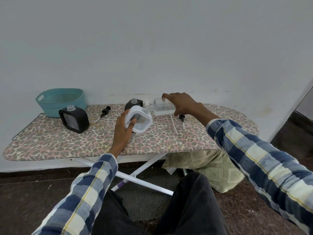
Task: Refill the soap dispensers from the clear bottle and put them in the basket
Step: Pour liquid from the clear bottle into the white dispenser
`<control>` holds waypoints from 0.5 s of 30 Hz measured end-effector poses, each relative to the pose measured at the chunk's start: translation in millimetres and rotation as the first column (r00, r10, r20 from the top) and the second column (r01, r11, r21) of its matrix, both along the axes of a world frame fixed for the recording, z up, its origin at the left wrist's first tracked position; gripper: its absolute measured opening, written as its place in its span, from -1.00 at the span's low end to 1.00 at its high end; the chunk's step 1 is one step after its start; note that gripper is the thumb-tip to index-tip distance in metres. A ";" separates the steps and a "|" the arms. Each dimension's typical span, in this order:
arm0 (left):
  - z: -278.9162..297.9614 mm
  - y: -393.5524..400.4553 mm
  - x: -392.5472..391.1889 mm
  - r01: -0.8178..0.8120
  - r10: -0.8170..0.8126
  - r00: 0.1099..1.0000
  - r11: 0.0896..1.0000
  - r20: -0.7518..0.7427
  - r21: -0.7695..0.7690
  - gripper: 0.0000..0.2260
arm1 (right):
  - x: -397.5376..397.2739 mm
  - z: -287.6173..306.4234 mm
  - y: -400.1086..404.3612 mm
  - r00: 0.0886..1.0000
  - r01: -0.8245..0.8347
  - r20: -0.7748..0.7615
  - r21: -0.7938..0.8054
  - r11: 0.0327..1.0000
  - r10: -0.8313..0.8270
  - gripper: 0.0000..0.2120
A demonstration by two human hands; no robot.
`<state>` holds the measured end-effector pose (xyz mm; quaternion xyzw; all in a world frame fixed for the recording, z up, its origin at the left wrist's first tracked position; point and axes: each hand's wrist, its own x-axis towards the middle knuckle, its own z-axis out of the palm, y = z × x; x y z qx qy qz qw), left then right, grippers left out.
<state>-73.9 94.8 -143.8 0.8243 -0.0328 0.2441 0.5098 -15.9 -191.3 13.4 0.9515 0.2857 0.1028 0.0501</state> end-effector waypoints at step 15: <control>-1.5 0.9 0.4 -0.011 0.011 1.000 1.000 -0.010 0.017 -0.51 | 2.6 -1.6 0.3 1.000 0.003 0.012 0.002 1.000 -0.003 -0.24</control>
